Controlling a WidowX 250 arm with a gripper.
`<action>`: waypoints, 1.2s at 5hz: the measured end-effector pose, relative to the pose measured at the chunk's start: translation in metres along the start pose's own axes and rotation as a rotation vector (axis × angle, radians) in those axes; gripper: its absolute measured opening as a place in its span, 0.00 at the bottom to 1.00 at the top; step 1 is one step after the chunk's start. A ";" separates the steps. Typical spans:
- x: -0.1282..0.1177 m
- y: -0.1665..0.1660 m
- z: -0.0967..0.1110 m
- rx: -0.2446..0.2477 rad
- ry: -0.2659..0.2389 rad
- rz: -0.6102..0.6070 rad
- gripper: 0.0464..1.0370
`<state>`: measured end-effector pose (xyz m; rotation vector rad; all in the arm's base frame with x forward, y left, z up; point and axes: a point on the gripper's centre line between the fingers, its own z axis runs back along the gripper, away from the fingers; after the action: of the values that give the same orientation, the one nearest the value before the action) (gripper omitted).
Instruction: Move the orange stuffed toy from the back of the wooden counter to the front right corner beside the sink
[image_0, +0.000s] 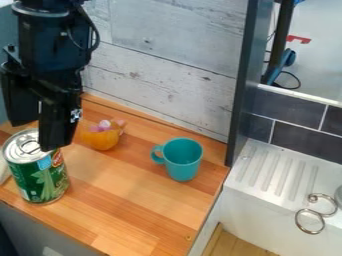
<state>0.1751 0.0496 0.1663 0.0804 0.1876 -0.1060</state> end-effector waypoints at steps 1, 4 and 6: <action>0.000 0.000 -0.004 -0.005 0.016 -0.001 0.96; 0.082 0.042 0.007 0.029 -0.053 0.183 0.96; 0.129 0.073 -0.018 0.037 -0.106 0.314 0.96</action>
<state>0.3062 0.1106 0.1294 0.1394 0.0656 0.1989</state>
